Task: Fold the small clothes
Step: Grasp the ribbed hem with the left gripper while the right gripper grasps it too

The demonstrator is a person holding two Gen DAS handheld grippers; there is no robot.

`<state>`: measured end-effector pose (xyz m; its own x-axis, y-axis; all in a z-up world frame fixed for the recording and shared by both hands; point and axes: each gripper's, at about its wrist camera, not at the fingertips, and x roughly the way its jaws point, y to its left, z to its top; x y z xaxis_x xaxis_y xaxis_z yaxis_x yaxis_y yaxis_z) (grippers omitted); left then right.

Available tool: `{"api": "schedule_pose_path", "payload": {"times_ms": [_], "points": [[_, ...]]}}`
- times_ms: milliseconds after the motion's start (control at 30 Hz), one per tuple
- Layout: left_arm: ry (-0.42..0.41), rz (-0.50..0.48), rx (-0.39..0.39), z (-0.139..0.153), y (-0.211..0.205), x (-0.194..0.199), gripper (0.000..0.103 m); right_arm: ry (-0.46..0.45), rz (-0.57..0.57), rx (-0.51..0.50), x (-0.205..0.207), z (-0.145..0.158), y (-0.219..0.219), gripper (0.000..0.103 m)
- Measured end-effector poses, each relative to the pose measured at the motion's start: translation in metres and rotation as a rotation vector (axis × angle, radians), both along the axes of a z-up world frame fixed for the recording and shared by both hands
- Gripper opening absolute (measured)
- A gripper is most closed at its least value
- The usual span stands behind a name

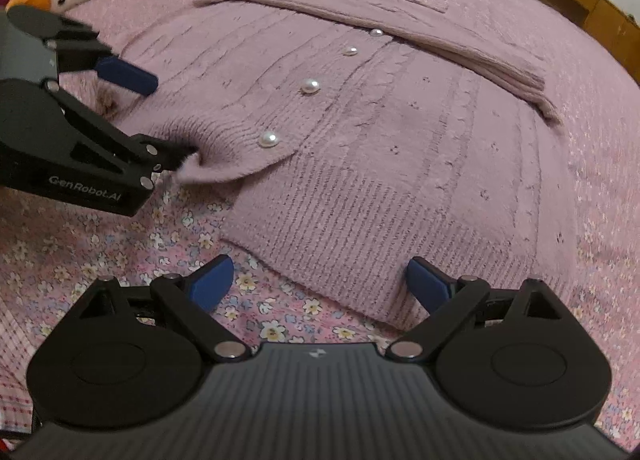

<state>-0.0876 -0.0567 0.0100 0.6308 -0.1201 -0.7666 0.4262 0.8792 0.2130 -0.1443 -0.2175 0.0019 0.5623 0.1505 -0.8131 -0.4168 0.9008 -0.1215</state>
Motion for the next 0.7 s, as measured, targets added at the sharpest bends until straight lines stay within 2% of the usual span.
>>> {"api": "schedule_pose_path", "payload": {"times_ms": [67,167,333,433,500,700], "points": [[-0.001,-0.009,-0.005,-0.001,0.001,-0.003,0.072,-0.023,-0.002,-0.033,0.002,-0.003,0.008,0.098],[-0.010,0.014,-0.022,0.000,0.004,-0.001,0.072,-0.043,0.005,-0.020,0.007,-0.004,0.012,0.101],[-0.009,0.055,-0.065,-0.002,0.008,0.012,0.062,-0.080,-0.035,0.028,0.015,-0.002,0.011,0.101],[-0.023,0.037,-0.076,-0.001,0.005,0.011,0.049,-0.094,-0.061,0.041,0.015,-0.002,0.008,0.101],[-0.029,0.036,-0.113,0.001,0.007,0.010,0.018,-0.119,-0.093,0.027,0.013,-0.002,0.007,0.101],[-0.052,0.079,-0.206,0.017,0.012,0.015,0.013,-0.172,-0.144,-0.008,0.008,-0.001,0.006,0.100]]}}
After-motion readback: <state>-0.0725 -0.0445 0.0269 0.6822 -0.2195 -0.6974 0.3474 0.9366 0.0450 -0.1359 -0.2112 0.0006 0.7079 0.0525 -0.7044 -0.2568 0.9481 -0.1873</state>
